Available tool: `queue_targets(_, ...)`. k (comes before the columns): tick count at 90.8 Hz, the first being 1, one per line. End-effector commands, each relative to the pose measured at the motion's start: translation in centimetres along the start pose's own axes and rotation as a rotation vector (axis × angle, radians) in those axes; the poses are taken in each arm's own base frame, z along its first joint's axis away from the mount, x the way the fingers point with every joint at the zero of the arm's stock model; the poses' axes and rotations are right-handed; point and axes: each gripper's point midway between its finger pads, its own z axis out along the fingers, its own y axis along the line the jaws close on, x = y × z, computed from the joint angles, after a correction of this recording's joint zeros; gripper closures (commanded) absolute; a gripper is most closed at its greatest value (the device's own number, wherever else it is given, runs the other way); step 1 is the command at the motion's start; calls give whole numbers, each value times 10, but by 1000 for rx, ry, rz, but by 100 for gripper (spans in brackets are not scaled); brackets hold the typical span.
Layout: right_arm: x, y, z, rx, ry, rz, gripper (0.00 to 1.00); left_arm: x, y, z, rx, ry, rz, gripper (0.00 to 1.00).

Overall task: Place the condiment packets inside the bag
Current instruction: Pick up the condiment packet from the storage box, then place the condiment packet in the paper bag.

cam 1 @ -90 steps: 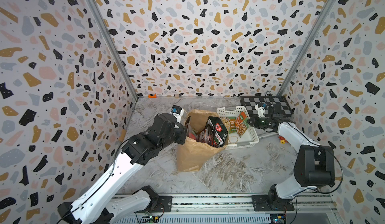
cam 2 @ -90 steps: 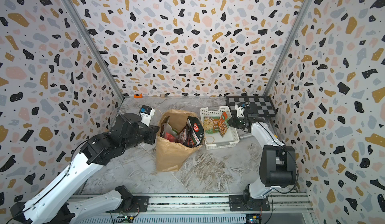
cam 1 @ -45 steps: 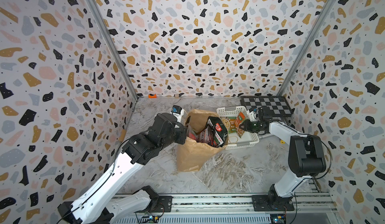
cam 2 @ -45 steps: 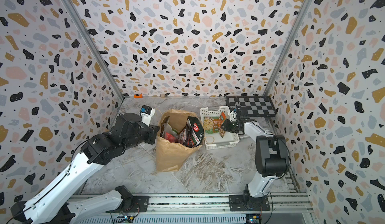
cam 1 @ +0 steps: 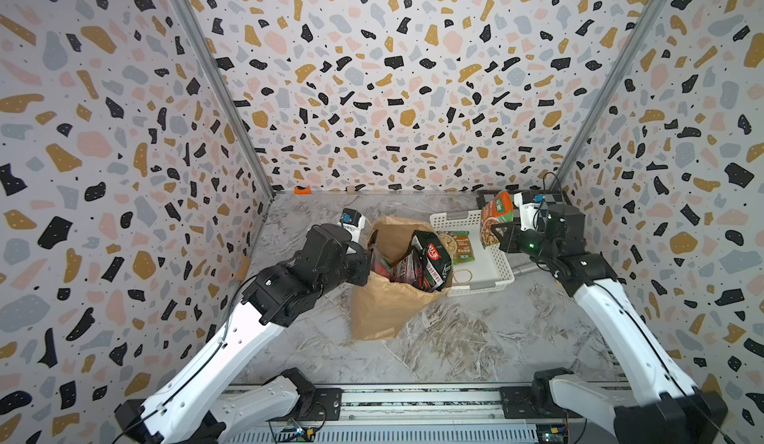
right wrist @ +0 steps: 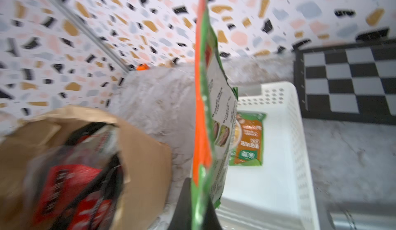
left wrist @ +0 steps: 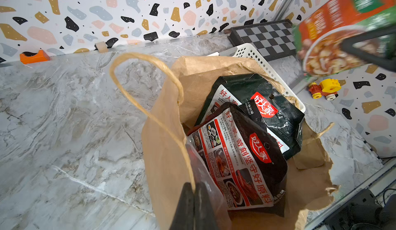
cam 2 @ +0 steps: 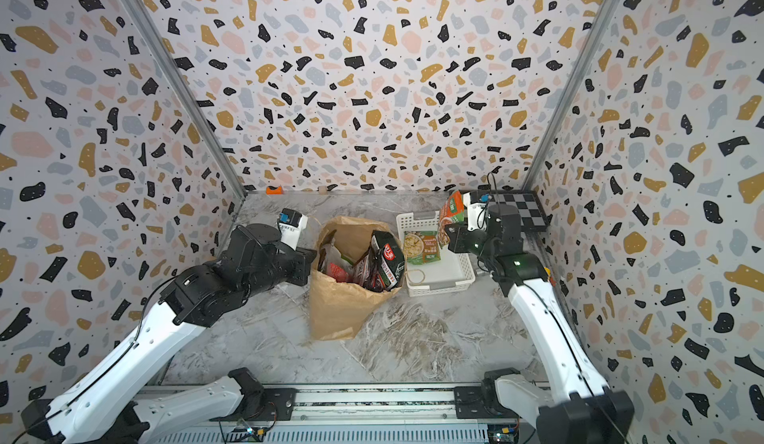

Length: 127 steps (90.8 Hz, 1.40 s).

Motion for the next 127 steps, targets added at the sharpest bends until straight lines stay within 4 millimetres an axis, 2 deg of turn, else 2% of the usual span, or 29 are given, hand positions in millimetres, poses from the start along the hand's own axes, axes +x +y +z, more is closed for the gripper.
queue_targets(1,-4,57,-27,-170,-30,44,100,-4,-3,2,16,-27,-5,100)
queue_targets(12,-2,120,-36,-395,-13,84,100,-8,-21,0,125,-50,-26,100)
queue_targets(21,7,159,-25,-517,23,114,100,-11,-35,-1,205,-64,-52,100)
queue_targets(30,12,189,-11,-583,32,99,100,-11,-38,0,222,-58,-58,100)
queue_targets(55,25,241,24,-690,102,73,100,-9,-34,-1,199,-67,-52,100)
queue_targets(63,38,253,37,-729,142,111,100,-9,-31,0,185,-66,-47,100)
queue_targets(82,73,244,75,-630,205,186,100,-9,-24,-2,148,-68,-39,100)
queue_targets(99,98,244,86,-620,308,206,100,-9,-23,-2,138,-70,-31,100)
queue_targets(113,104,226,79,-523,318,141,72,-7,-22,0,133,-62,-29,100)
queue_targets(117,98,223,73,-505,296,105,63,-7,-22,0,131,-60,-28,100)
queue_targets(121,98,213,66,-450,305,68,55,-7,-22,0,131,-58,-29,100)
queue_targets(127,87,196,56,-356,265,-4,44,-6,-21,0,129,-57,-31,100)
